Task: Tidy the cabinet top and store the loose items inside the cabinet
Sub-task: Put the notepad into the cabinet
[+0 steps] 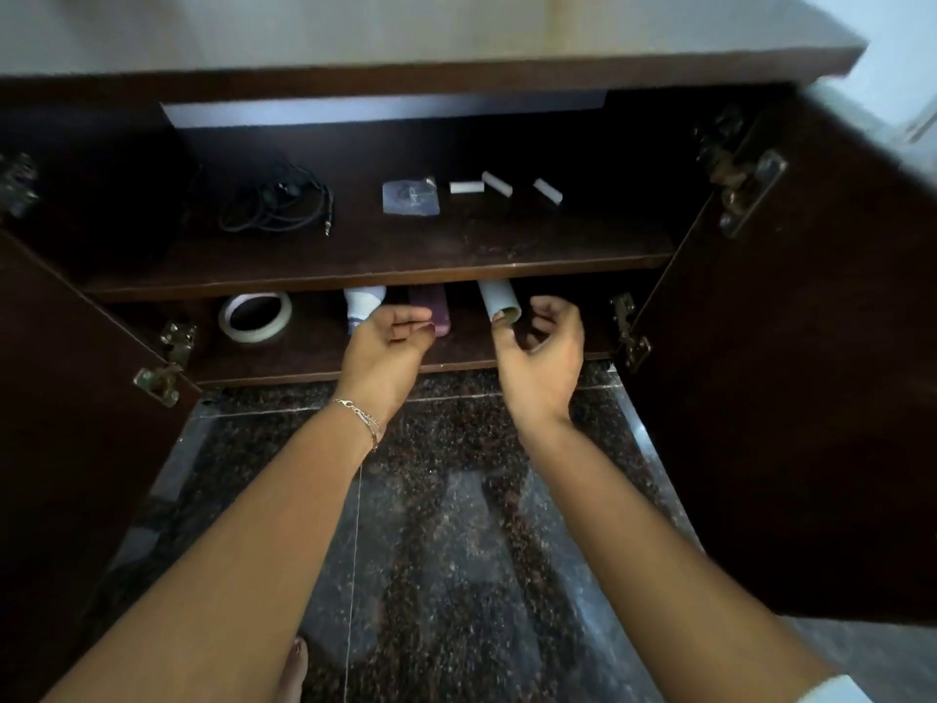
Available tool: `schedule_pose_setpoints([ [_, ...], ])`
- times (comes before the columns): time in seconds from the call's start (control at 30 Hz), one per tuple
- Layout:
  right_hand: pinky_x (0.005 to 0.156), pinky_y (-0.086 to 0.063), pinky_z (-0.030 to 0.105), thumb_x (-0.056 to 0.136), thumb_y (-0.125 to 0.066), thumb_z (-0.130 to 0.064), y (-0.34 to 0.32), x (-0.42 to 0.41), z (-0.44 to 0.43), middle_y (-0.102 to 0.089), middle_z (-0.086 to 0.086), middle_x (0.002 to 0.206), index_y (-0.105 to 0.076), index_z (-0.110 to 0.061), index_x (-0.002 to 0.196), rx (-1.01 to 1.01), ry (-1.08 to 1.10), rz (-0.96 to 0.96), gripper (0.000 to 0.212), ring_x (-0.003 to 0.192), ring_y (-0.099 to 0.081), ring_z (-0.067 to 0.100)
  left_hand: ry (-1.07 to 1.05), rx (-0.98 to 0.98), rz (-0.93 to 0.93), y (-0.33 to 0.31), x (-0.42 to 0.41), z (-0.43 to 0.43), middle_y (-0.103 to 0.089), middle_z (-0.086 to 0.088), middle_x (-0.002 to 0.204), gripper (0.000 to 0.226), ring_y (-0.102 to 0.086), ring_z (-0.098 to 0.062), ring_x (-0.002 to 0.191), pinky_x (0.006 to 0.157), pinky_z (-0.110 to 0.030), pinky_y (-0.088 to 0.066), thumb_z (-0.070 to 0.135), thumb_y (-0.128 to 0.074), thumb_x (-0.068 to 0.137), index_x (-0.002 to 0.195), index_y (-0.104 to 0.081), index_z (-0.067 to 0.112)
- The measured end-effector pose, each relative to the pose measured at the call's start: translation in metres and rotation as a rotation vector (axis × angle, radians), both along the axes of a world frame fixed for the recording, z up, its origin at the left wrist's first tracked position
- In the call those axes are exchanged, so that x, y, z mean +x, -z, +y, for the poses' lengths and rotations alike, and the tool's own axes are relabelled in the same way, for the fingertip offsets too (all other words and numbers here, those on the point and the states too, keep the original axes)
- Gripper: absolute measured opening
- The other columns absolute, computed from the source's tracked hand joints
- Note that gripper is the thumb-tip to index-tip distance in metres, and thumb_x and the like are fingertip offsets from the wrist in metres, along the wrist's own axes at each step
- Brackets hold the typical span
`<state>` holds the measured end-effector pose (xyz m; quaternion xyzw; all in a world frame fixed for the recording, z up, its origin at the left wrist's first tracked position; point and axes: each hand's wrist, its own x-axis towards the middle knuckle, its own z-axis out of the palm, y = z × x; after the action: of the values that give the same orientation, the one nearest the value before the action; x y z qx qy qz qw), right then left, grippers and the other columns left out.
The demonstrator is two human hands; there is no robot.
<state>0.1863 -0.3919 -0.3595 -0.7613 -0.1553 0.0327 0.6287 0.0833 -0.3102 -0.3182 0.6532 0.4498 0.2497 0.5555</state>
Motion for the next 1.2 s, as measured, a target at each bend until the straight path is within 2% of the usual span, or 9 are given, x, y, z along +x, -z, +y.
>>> schedule_pose_setpoints([
  [0.1, 0.084, -0.043, 0.009, 0.081, -0.072, -0.023, -0.046, -0.009, -0.005, -0.049, -0.011, 0.11, -0.054, -0.02, 0.108, 0.089, -0.078, -0.078, 0.033, 0.101, -0.052, 0.001, 0.057, -0.007, -0.043, -0.039, -0.005, -0.006, -0.066, 0.004, 0.086, 0.019, -0.062, 0.007, 0.066, 0.058, -0.006, -0.044, 0.008, -0.061, 0.089, 0.108, -0.064, 0.008],
  [0.23, 0.089, -0.048, 0.023, 0.084, -0.067, -0.021, -0.111, -0.02, -0.005, -0.048, -0.018, 0.108, -0.052, -0.022, 0.107, 0.225, -0.159, -0.248, 0.027, 0.107, -0.053, 0.007, 0.149, 0.158, -0.056, -0.104, -0.017, -0.01, -0.07, -0.014, 0.086, 0.019, -0.064, 0.002, 0.061, 0.053, -0.01, -0.049, 0.018, -0.06, 0.092, 0.095, -0.067, 0.002],
  [0.33, 0.09, -0.049, 0.028, 0.085, -0.063, -0.024, -0.154, -0.024, 0.004, -0.049, -0.019, 0.108, -0.05, -0.025, 0.108, 0.297, -0.22, -0.328, 0.026, 0.107, -0.054, 0.009, 0.18, 0.351, -0.019, -0.15, -0.022, 0.0, -0.073, -0.001, 0.074, 0.03, -0.07, -0.01, 0.068, 0.069, -0.034, -0.058, 0.044, -0.058, 0.089, 0.08, -0.07, 0.017],
  [0.47, 0.09, -0.049, 0.028, 0.087, -0.063, -0.02, -0.193, -0.023, 0.026, -0.052, -0.012, 0.106, -0.051, -0.021, 0.108, 0.27, -0.272, -0.399, 0.024, 0.105, -0.054, 0.008, 0.129, 0.543, 0.071, -0.198, -0.021, 0.026, -0.072, 0.004, 0.07, 0.032, -0.068, -0.008, 0.067, 0.073, -0.04, -0.056, 0.044, -0.057, 0.089, 0.073, -0.066, 0.017],
  [0.6, 0.086, -0.04, 0.014, 0.088, -0.061, -0.019, -0.227, -0.02, 0.051, -0.055, -0.009, 0.106, -0.055, -0.017, 0.109, 0.137, -0.283, -0.545, 0.022, 0.102, -0.052, 0.008, -0.015, 0.669, 0.157, -0.224, -0.018, 0.068, -0.071, 0.008, 0.076, 0.018, -0.067, -0.011, 0.077, 0.078, -0.032, -0.053, 0.033, -0.061, 0.088, 0.075, -0.063, 0.021],
  [0.67, 0.09, -0.043, 0.023, 0.089, -0.059, -0.024, -0.242, -0.019, 0.07, -0.057, -0.008, 0.109, -0.056, -0.018, 0.111, 0.031, -0.365, -0.586, 0.024, 0.106, -0.052, 0.01, -0.069, 0.672, 0.226, -0.228, -0.021, 0.094, -0.07, 0.006, 0.091, 0.007, -0.065, -0.014, 0.091, 0.085, -0.027, -0.049, 0.028, -0.062, 0.087, 0.087, -0.065, 0.023],
  [0.77, 0.1, -0.036, 0.029, 0.091, -0.056, -0.03, -0.251, -0.015, 0.109, -0.055, 0.0, 0.123, -0.053, -0.016, 0.123, -0.278, -0.572, -0.683, 0.035, 0.12, -0.047, 0.017, -0.091, 0.565, 0.328, -0.221, -0.028, 0.136, -0.066, -0.001, 0.118, 0.024, -0.06, -0.017, 0.11, 0.092, -0.021, -0.039, 0.017, -0.06, 0.088, 0.112, -0.063, 0.014],
  [1.0, 0.117, -0.019, 0.038, 0.095, -0.046, -0.042, -0.255, -0.001, 0.219, -0.024, 0.019, 0.155, -0.027, 0.0, 0.145, -0.745, -0.783, -0.807, 0.068, 0.141, -0.026, 0.034, -0.102, 0.598, 0.365, -0.212, -0.036, 0.202, -0.065, -0.003, 0.12, 0.027, -0.058, -0.019, 0.113, 0.098, -0.024, -0.04, 0.011, -0.06, 0.088, 0.114, -0.064, 0.016],
  [1.2, 0.116, -0.013, 0.048, 0.082, -0.05, -0.069, -0.264, 0.017, 0.274, 0.005, 0.004, 0.163, -0.008, -0.013, 0.154, -0.936, -0.781, -0.664, 0.1, 0.148, -0.009, 0.033, -0.028, 0.73, 0.437, -0.206, -0.025, 0.224, -0.064, -0.005, 0.119, 0.022, -0.057, -0.021, 0.113, 0.093, -0.023, -0.039, 0.017, -0.055, 0.092, 0.112, -0.064, 0.016],
])
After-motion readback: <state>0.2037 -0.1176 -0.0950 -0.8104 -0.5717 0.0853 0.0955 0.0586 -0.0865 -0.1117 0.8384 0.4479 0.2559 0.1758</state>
